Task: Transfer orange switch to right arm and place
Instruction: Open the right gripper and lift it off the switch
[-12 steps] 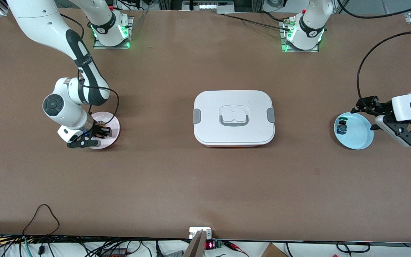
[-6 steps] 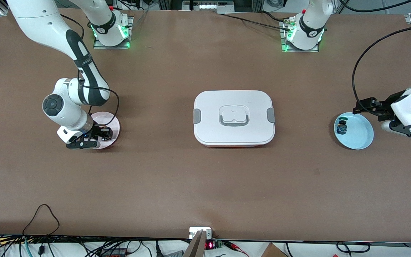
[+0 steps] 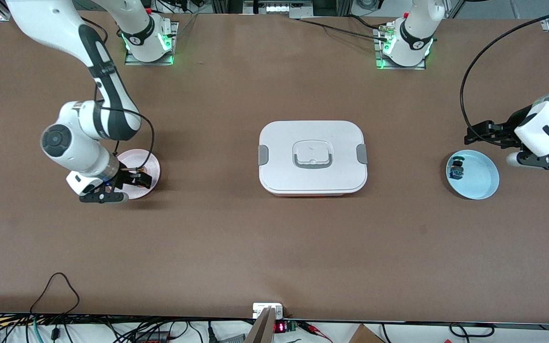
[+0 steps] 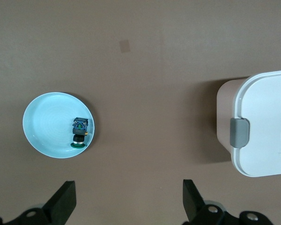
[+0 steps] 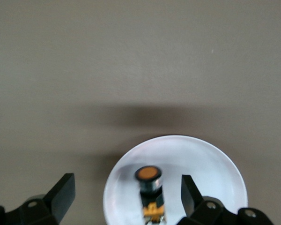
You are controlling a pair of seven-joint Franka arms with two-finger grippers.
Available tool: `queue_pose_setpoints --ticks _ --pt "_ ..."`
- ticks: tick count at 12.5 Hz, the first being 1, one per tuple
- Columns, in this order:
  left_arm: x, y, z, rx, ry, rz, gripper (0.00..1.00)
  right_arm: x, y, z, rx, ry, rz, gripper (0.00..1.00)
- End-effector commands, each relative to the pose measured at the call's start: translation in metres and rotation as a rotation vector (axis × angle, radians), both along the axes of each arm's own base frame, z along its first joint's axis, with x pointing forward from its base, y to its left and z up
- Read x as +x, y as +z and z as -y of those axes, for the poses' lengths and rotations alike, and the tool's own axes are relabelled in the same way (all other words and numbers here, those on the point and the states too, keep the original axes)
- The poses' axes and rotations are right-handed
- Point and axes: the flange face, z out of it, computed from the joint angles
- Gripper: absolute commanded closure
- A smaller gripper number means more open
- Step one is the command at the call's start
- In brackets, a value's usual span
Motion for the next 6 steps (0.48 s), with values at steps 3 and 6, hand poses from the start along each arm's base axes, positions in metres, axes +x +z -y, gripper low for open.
queue_pose_setpoints --ticks 3,6 --pt "-0.001 0.044 0.005 0.033 0.003 0.069 0.0 -0.023 0.155 0.004 0.028 0.024 0.035 0.0" --pt "-0.012 0.049 0.006 0.043 0.081 0.035 0.0 -0.051 0.221 0.011 0.019 0.069 0.069 0.0"
